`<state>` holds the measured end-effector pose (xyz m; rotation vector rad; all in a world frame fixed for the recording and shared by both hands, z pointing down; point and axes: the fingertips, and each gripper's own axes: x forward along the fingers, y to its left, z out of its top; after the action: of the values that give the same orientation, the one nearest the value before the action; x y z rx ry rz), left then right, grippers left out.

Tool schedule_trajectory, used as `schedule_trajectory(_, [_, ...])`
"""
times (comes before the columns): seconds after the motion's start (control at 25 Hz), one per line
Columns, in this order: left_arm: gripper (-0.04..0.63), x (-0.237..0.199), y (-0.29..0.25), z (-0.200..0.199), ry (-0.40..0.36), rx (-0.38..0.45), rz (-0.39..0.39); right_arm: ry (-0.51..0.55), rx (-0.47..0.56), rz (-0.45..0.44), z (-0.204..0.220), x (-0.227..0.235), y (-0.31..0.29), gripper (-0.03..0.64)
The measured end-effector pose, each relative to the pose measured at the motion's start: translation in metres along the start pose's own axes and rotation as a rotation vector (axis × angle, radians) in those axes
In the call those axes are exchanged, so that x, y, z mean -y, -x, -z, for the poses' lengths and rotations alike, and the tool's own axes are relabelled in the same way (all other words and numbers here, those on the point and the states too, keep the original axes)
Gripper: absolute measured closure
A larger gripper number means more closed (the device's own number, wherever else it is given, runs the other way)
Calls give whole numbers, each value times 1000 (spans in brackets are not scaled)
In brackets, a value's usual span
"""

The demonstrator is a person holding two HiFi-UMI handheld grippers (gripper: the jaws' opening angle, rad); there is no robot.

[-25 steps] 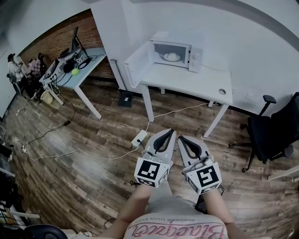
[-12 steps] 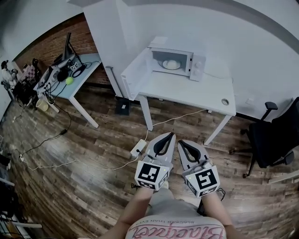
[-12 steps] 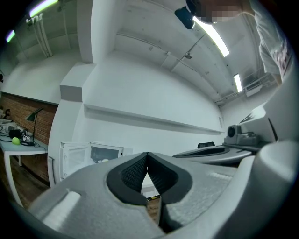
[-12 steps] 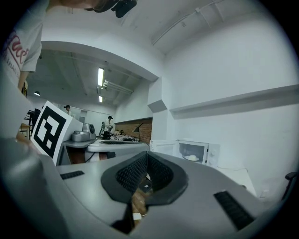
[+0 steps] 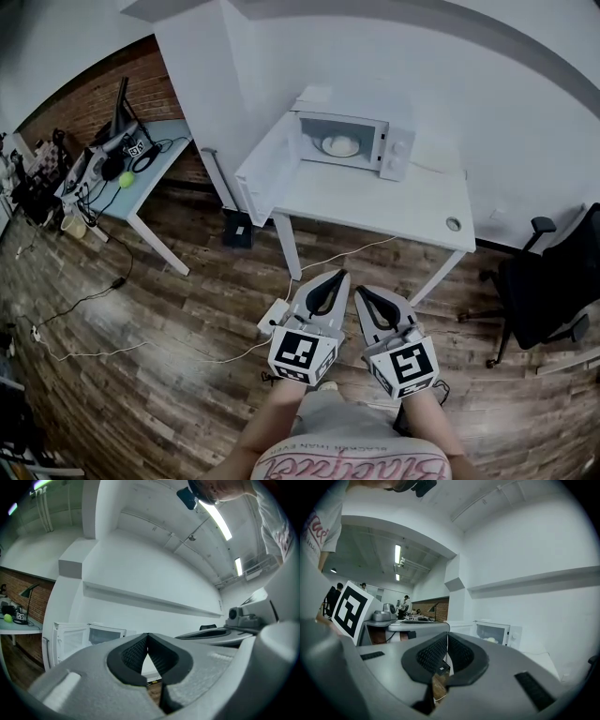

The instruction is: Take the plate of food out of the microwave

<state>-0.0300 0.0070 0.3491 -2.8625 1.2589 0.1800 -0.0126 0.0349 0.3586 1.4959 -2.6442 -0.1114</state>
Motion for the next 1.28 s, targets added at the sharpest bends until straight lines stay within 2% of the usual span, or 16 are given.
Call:
schedule_trajectory(0.44, [589, -21, -20, 5, -8, -5, 47, -22, 2, 33, 4, 12, -30, 604])
schedule_trajectory(0.64, [589, -32, -21, 2, 29, 37, 21, -58, -24, 68, 10, 23, -35, 604])
schedule_trajectory(0.8, [589, -34, -24, 1, 10, 63, 26, -83, -10, 63, 12, 29, -39, 604])
schedule_trajectory(0.96, [589, -38, -35, 15, 30, -26, 39, -135, 6, 47, 11, 35, -45, 604])
schedule_trajectory(1.08, [588, -43, -43, 21, 69, -54, 53, -169, 11, 30, 13, 41, -51, 604])
schedule_trajectory(1.28, [588, -50, -59, 29, 147, -107, 87, -150, -2, 16, 16, 57, -64, 604])
